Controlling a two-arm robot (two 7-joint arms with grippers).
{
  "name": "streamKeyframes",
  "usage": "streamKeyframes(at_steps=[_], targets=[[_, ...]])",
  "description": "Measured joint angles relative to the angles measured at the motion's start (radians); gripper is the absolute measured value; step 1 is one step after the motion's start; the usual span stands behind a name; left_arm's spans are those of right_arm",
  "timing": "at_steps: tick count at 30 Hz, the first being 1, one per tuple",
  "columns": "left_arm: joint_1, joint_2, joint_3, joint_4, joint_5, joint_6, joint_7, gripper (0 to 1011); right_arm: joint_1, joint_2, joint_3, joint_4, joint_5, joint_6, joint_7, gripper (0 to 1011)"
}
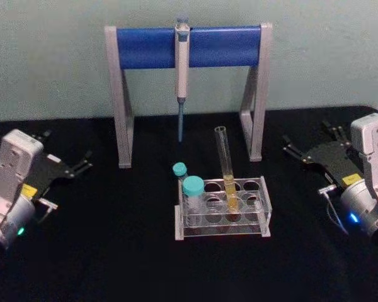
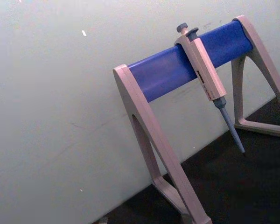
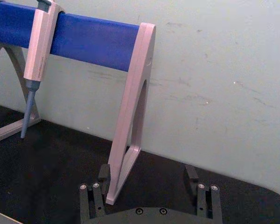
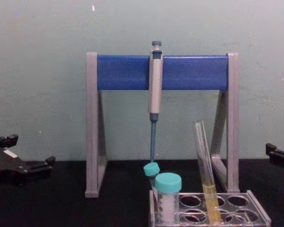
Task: Pick up the test tube from the test tube rack, shake it, then place it back into the test tube rack.
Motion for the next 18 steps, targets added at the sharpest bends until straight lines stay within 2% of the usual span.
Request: streamKeyframes(at_steps=[18], targets=[[0.000,0.000,0.000,0.000,0.000,0.000,0.000,1001,0.000,0.000,0.000,0.000,0.000,0.000,0.000,1000]])
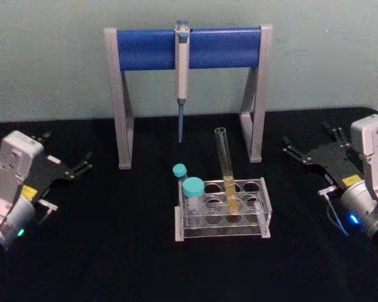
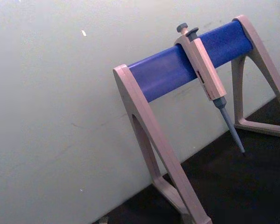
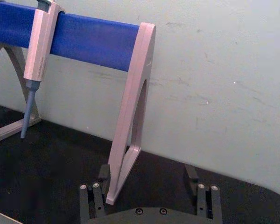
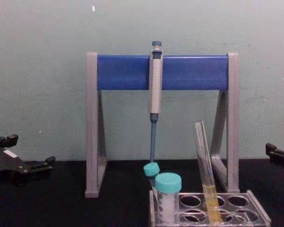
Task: Pick up the test tube from the test tube rack, shake it, then place it back into the test tube rack.
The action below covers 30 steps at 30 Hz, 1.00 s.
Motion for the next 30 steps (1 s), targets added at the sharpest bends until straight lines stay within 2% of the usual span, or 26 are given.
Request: streamKeyframes(at_steps=[30], targets=[[0.000,0.000,0.000,0.000,0.000,0.000,0.000,1001,0.000,0.000,0.000,0.000,0.000,0.000,0.000,1000]])
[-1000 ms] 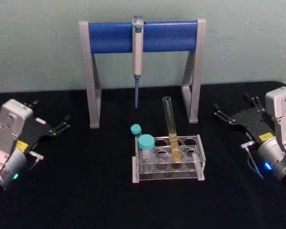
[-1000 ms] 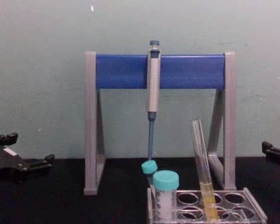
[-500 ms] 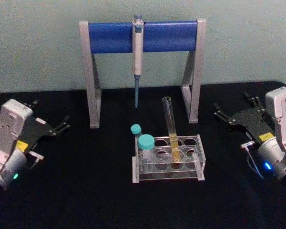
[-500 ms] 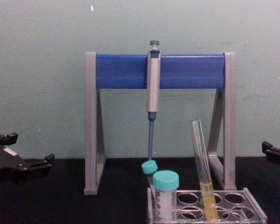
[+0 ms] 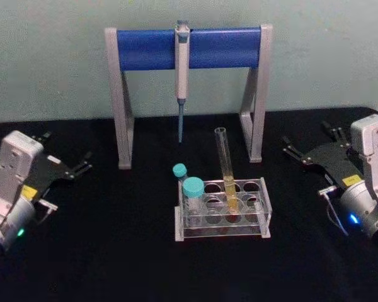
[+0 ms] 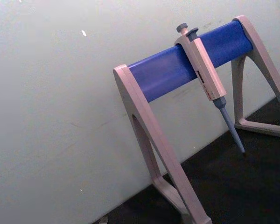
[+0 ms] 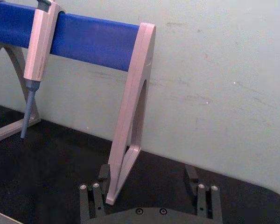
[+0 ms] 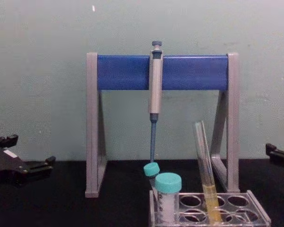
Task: Pick up the test tube from the test tube rack, shake it, then place it back into the test tube rack.
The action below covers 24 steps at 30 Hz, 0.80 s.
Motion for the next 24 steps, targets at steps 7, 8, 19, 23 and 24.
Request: streamKeyframes(at_steps=[7,8,19,23,24], targets=[[0.000,0.000,0.000,0.000,0.000,0.000,0.000,1001,0.000,0.000,0.000,0.000,0.000,0.000,0.000,1000],[0.000,0.000,0.000,0.000,0.000,0.000,0.000,1001,0.000,0.000,0.000,0.000,0.000,0.000,0.000,1000],[0.000,0.000,0.000,0.000,0.000,0.000,0.000,1001,0.000,0.000,0.000,0.000,0.000,0.000,0.000,1000],[0.000,0.000,0.000,0.000,0.000,0.000,0.000,1002,0.000,0.000,0.000,0.000,0.000,0.000,0.000,1000],[0.000,0.000,0.000,0.000,0.000,0.000,0.000,1002,0.000,0.000,0.000,0.000,0.000,0.000,0.000,1000]])
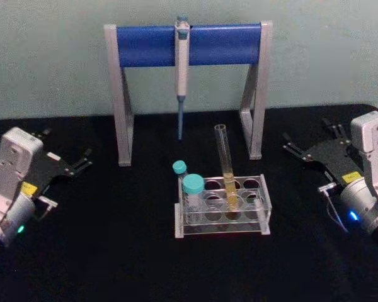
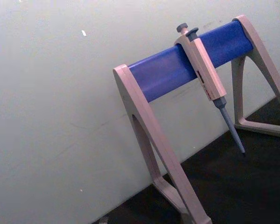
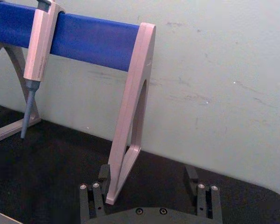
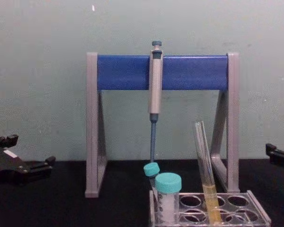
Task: Pick up the test tube from the test tube rack, shake it, then place it back into the test tube rack.
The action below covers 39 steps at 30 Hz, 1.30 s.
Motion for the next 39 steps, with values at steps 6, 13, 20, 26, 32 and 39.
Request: streamKeyframes(at_steps=[6,13,20,26,32,39], targets=[[0.000,0.000,0.000,0.000,0.000,0.000,0.000,1001,0.000,0.000,0.000,0.000,0.000,0.000,0.000,1000],[0.000,0.000,0.000,0.000,0.000,0.000,0.000,1001,0.000,0.000,0.000,0.000,0.000,0.000,0.000,1000],[0.000,0.000,0.000,0.000,0.000,0.000,0.000,1001,0.000,0.000,0.000,0.000,0.000,0.000,0.000,1000],[0.000,0.000,0.000,0.000,0.000,0.000,0.000,1002,0.000,0.000,0.000,0.000,0.000,0.000,0.000,1000],[0.000,0.000,0.000,0.000,0.000,0.000,0.000,1001,0.000,0.000,0.000,0.000,0.000,0.000,0.000,1000],[0.000,0.000,0.000,0.000,0.000,0.000,0.000,1001,0.000,0.000,0.000,0.000,0.000,0.000,0.000,1000]])
